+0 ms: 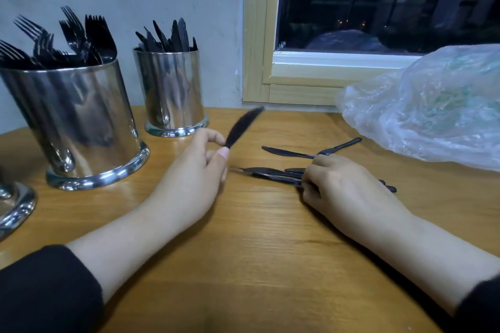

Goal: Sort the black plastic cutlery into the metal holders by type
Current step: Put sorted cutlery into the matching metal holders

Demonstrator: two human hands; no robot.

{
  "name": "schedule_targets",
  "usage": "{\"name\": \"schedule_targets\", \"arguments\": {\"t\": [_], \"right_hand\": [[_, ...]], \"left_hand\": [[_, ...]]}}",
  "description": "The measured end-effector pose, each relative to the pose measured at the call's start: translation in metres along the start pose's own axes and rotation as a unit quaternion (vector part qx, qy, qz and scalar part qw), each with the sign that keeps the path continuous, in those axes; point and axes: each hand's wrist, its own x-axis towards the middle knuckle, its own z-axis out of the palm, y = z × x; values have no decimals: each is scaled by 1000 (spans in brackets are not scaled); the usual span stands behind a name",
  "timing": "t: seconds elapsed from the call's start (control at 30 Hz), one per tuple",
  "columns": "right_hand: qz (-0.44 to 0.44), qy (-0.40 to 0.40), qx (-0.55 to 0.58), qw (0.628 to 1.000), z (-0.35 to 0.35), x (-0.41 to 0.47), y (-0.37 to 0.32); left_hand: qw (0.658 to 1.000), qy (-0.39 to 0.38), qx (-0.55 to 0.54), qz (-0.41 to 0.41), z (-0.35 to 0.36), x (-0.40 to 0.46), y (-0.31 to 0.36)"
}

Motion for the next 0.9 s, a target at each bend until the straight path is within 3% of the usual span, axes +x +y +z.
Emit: {"name": "schedule_targets", "arguments": {"t": [0.07,0.17,0.3,0.43,0.57,0.67,0.8,0.9], "right_hand": [[23,15,26,999,0,1,0],[114,67,190,973,-4,0,0],[157,98,307,933,-11,0,-9],[122,125,252,952,-8,3,-18],[13,154,235,960,-9,0,-14],[-58,126,242,960,-9,-4,-7],[-8,155,239,959,-11,0,15],[-5,44,168,985,-3,5,38]], "left_hand": [[996,34,-83,-28,4,1,0],[973,58,-199,-99,15,1,5],[957,72,-251,-126,46,4,19],[946,59,-291,-129,83,4,43],[940,27,-312,-133,97,-1,61],[943,48,-298,-142,93,3,54],[955,97,-258,-115,80,14,43],[951,90,-277,-105,64,18,39]]}}
